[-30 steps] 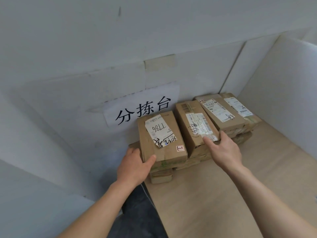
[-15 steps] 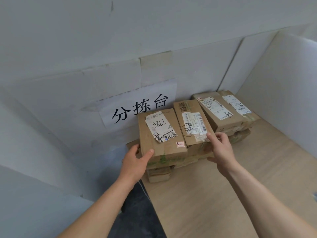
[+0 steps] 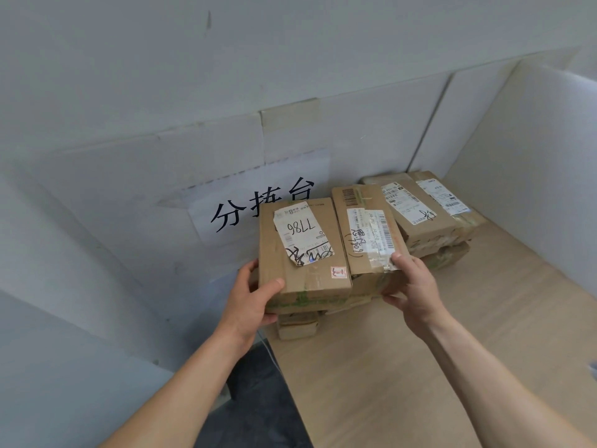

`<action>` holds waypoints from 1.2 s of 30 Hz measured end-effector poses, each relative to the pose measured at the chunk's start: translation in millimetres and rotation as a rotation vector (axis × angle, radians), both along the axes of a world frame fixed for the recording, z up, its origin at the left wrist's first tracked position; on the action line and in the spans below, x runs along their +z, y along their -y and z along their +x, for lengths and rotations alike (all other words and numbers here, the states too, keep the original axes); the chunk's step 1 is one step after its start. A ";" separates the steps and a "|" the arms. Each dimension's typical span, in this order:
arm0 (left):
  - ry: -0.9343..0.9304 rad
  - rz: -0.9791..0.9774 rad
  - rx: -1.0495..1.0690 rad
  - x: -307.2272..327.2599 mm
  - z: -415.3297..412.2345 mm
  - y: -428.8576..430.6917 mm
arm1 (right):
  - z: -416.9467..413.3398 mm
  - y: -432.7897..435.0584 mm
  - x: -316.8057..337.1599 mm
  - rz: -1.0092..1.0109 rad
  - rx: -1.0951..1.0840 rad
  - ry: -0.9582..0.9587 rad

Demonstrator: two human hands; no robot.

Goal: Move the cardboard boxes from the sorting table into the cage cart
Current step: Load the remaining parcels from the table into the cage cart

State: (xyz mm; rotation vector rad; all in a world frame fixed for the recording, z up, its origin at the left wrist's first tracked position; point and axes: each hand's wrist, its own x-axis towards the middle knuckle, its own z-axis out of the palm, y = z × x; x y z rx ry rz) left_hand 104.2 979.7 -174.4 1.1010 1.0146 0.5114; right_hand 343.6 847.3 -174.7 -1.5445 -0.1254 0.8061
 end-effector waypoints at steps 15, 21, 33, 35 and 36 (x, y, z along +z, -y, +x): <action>0.089 0.013 0.033 20.5 -23.7 46.8 | -15.8 50.0 19.2 0.264 0.106 -0.072; 0.112 0.065 0.091 35.6 -44.9 81.5 | -34.5 75.2 33.8 0.299 0.132 -0.004; 0.226 0.124 0.103 53.3 -99.8 126.3 | -96.2 140.9 73.0 0.345 0.093 0.180; 0.237 0.147 0.095 57.4 -117.6 136.1 | -111.8 153.0 78.0 0.350 0.072 0.217; 0.234 0.160 0.102 58.6 -128.7 141.9 | -120.9 159.4 80.1 0.346 0.072 0.234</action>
